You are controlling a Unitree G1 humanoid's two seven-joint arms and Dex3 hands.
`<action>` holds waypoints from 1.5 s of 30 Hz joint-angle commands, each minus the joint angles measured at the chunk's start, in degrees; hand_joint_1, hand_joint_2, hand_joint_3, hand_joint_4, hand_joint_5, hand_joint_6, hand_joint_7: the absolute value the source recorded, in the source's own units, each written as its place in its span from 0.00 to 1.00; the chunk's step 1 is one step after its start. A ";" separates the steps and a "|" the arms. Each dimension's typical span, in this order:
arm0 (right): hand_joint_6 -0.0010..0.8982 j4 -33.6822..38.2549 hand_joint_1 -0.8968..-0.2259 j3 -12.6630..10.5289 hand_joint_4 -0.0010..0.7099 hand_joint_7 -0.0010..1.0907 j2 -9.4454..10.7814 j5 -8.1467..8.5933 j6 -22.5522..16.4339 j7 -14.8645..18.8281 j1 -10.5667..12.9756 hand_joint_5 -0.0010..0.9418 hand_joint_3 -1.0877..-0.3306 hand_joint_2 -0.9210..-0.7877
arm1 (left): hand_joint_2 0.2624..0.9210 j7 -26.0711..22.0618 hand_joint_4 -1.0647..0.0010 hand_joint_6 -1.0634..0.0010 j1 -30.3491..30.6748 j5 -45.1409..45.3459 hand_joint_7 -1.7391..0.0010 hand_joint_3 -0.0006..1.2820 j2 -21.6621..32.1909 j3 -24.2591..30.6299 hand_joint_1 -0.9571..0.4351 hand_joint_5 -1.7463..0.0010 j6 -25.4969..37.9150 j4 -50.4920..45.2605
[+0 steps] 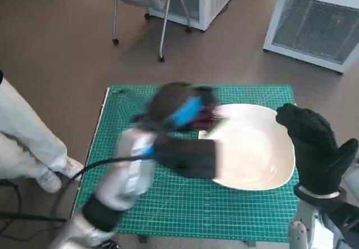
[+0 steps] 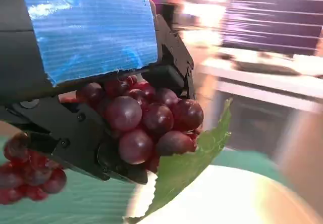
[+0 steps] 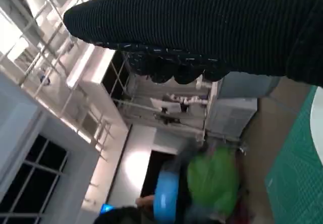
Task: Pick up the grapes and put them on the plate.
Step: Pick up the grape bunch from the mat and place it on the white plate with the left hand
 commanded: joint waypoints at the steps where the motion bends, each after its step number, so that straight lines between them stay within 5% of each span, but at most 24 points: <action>1: 0.25 -0.84 0.72 -0.54 0.65 0.78 0.08 -0.11 0.30 -0.56 2.18 0.43 0.68 0.00 | 0.62 2.23 0.56 0.42 -7.27 -0.57 0.35 0.50 -3.79 -1.42 0.69 0.05 -3.61 6.94; 3: 0.25 -1.37 0.73 -0.66 0.65 0.78 0.05 -0.25 0.31 -0.89 2.63 0.43 0.68 0.00 | 0.63 2.59 0.58 0.44 -8.82 -0.96 0.34 0.50 -4.96 -1.59 0.69 0.04 -4.61 9.69; 8: 0.25 -2.17 0.73 -1.13 0.65 0.77 -0.16 -0.24 0.54 -1.42 3.37 0.42 0.68 0.00 | 0.91 3.01 0.57 0.56 -11.45 -1.66 0.31 0.29 -6.89 -1.90 0.69 0.09 -6.86 14.24; 12: 0.26 -2.59 0.73 -1.48 0.65 0.77 -0.23 -0.21 0.68 -1.70 3.70 0.42 0.68 0.00 | 0.98 2.75 0.58 0.67 -12.66 -2.46 0.25 0.27 -7.90 -2.07 0.69 0.10 -8.28 16.39; 18: 0.27 -3.18 0.73 -1.70 0.66 0.77 -0.22 -0.57 0.64 -2.32 4.04 0.41 0.68 0.00 | 1.00 2.19 0.60 0.73 -14.08 -3.31 0.21 0.28 -9.63 -2.21 0.69 0.09 -8.57 19.56; 35: 0.28 -3.55 0.73 -2.17 0.67 0.77 -0.25 -1.25 0.07 -3.11 4.58 0.39 0.68 0.00 | 1.00 1.33 0.56 0.61 -15.25 -4.44 0.29 0.22 -11.97 -2.87 0.69 0.11 -7.79 24.25; 42: 0.28 -3.09 0.74 -2.21 0.68 0.77 -0.28 -1.23 0.13 -3.01 4.10 0.39 0.68 0.00 | 0.94 -1.25 0.60 0.59 -16.07 -8.14 0.20 0.27 -12.27 -1.24 0.69 0.16 -9.32 27.71; 45: 0.28 -2.95 0.74 -2.20 0.68 0.77 -0.29 -1.14 0.12 -2.86 3.98 0.38 0.68 0.00 | 0.90 -3.59 0.60 0.64 -16.81 -9.28 0.41 0.20 -12.06 -1.45 0.65 0.33 -9.57 29.21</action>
